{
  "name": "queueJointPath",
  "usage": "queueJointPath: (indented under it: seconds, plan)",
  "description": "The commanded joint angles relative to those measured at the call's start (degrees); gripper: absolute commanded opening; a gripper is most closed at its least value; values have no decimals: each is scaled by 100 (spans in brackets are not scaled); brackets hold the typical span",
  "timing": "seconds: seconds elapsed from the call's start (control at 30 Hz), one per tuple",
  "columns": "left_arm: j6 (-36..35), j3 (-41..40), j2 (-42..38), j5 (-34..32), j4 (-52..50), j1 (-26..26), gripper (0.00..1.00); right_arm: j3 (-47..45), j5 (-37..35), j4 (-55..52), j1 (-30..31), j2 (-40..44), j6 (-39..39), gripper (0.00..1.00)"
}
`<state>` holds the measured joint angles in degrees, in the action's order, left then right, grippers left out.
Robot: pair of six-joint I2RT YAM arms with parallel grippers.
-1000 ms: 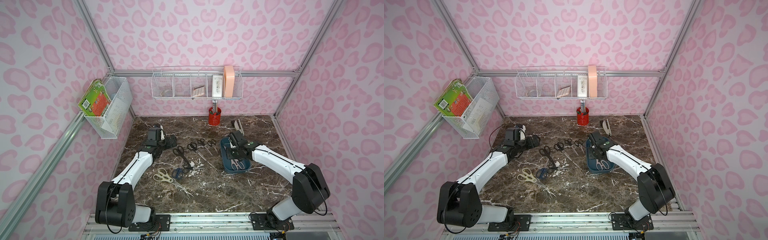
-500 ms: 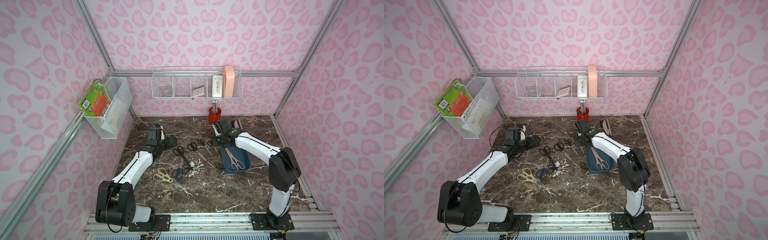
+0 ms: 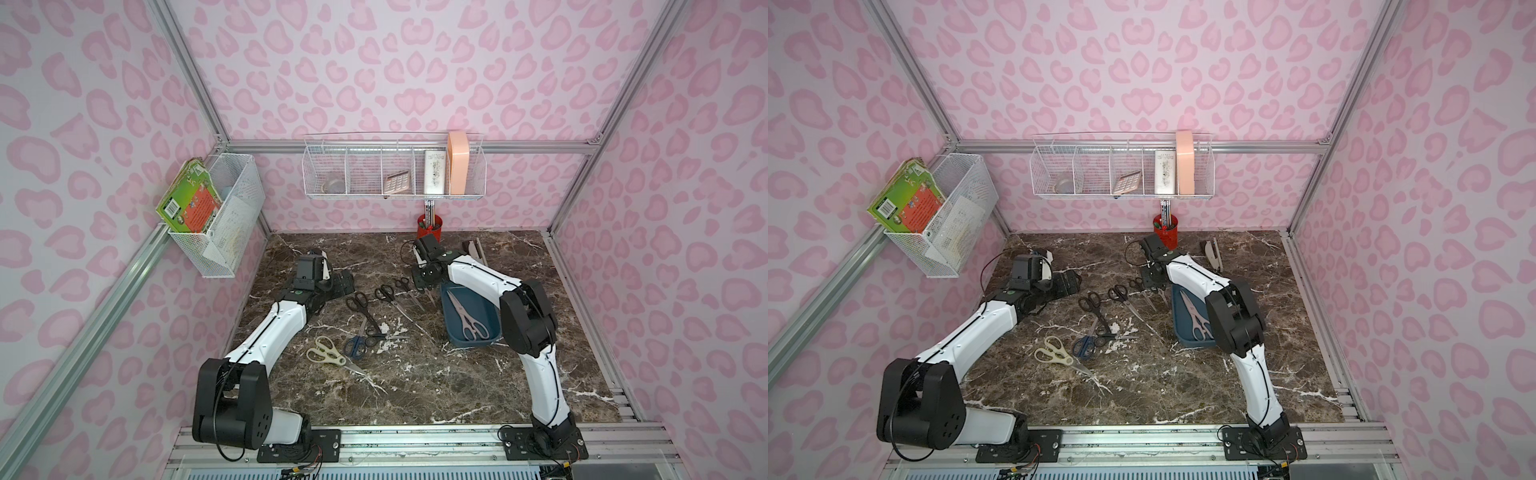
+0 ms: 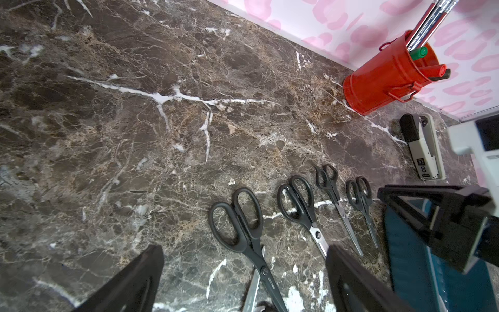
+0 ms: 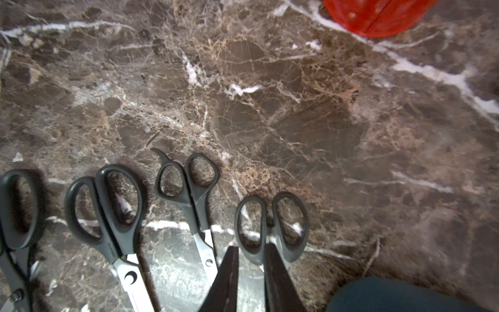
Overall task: Put the scissors into the storage box
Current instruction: Adjust the storage box at the center of the board.
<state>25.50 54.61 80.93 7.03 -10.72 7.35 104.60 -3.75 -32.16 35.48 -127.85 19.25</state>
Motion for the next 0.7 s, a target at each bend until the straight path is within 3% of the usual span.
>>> queueJointPath:
  seconds: [0.0, 0.67]
  plan:
    - [-10, 47, 11, 27, -28, -7, 99, 238, -12, -462, -44, -191, -118, 21]
    - [-2, 51, 54, 51, -29, -12, 99, 1156, -285, -970, -244, -886, -233, 21]
